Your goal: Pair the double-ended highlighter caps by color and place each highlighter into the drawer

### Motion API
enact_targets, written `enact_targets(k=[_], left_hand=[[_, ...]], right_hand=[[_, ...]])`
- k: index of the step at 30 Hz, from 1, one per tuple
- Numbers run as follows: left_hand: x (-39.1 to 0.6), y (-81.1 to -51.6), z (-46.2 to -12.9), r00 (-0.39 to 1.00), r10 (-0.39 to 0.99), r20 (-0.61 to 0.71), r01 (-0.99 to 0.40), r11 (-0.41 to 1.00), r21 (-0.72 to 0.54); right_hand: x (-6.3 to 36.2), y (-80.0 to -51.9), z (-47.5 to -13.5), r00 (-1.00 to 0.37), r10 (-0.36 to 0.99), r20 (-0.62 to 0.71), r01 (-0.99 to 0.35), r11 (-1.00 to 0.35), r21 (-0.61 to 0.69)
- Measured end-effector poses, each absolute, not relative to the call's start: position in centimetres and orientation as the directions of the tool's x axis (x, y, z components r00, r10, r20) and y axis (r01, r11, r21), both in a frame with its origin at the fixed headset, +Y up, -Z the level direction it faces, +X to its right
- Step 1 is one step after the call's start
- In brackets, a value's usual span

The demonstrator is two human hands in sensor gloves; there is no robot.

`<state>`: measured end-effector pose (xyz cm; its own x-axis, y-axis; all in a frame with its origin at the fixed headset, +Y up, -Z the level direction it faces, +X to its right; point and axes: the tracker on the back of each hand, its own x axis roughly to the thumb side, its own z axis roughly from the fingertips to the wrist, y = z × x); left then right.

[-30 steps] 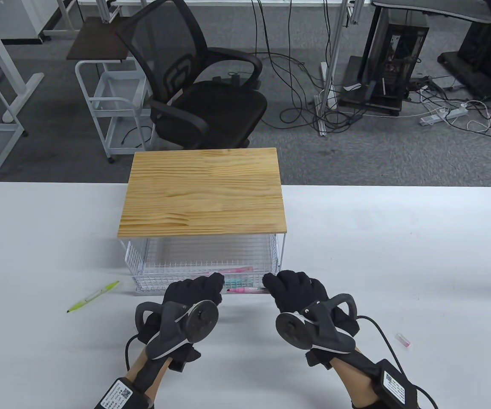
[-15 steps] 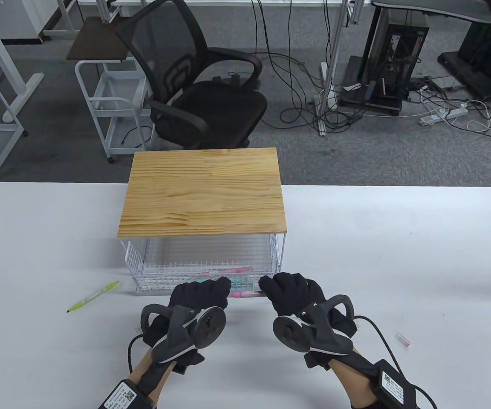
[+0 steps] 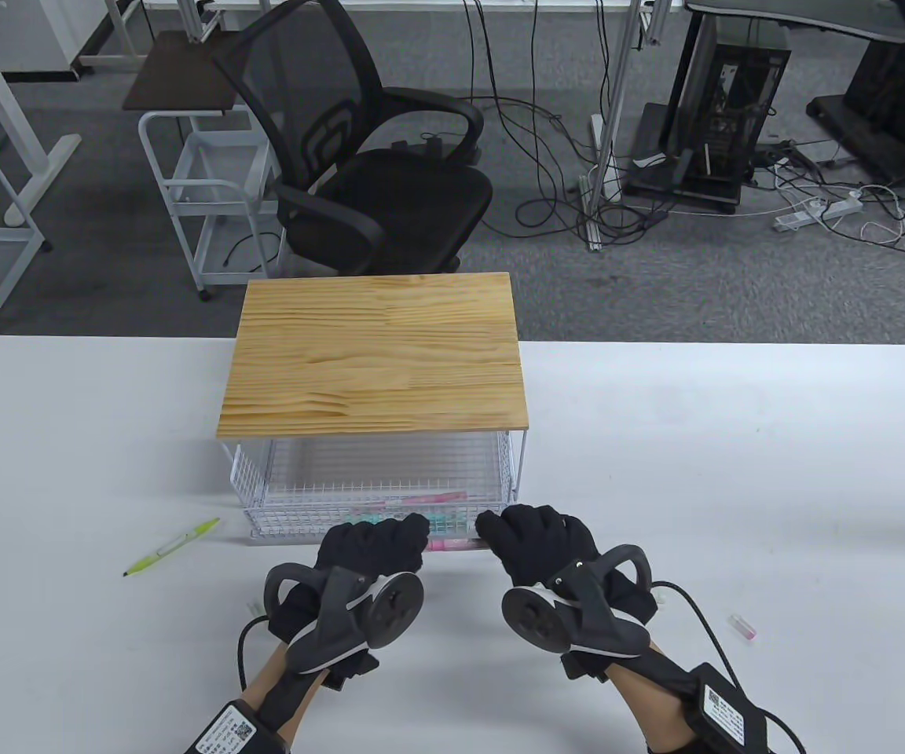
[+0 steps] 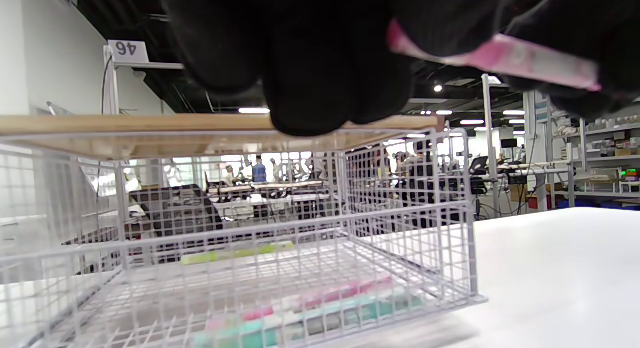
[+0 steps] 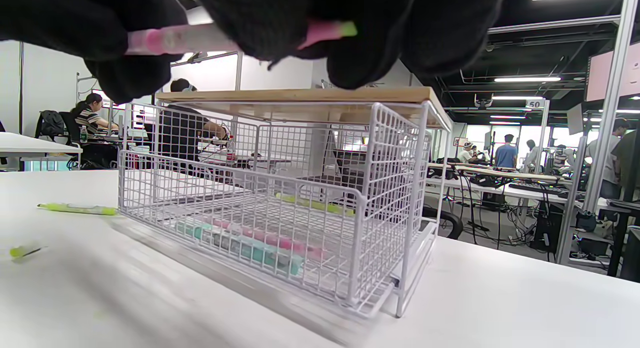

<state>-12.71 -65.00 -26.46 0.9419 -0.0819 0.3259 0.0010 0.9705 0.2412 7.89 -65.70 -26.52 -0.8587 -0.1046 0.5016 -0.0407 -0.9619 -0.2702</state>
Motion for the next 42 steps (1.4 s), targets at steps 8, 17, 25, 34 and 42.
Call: enact_targets(k=[8,17,25,34,42], left_hand=[[-12.7,-65.1,-26.5,0.941,-0.085,0.327,0.004,0.971,0.24],[-12.8,-64.6,-25.9,0.929,-0.074,0.363,-0.061,0.936,0.346],[-12.9,-64.4,-25.8,0.928,-0.057,0.369,-0.077,0.937,0.34],[-13.3,-64.5,-26.3,0.936,-0.079,0.342,-0.036,0.948,0.316],[-16.0,-64.0,-27.8,0.972,-0.035,0.23,-0.038,0.951,0.307]], right_hand=[[7.8,-65.8,-26.5,-0.854,-0.119,0.506,-0.032,-0.96,-0.28],[7.9,-65.1,-25.7,-0.821,-0.139,0.554,-0.083,-0.93,-0.357],[8.0,-64.9,-25.5,-0.819,-0.188,0.542,-0.062,-0.91,-0.41],[8.2,-64.9,-25.8,-0.835,-0.159,0.527,-0.056,-0.928,-0.369],[11.4,-63.5,-26.8,-0.913,-0.051,0.404,-0.072,-0.957,-0.282]])
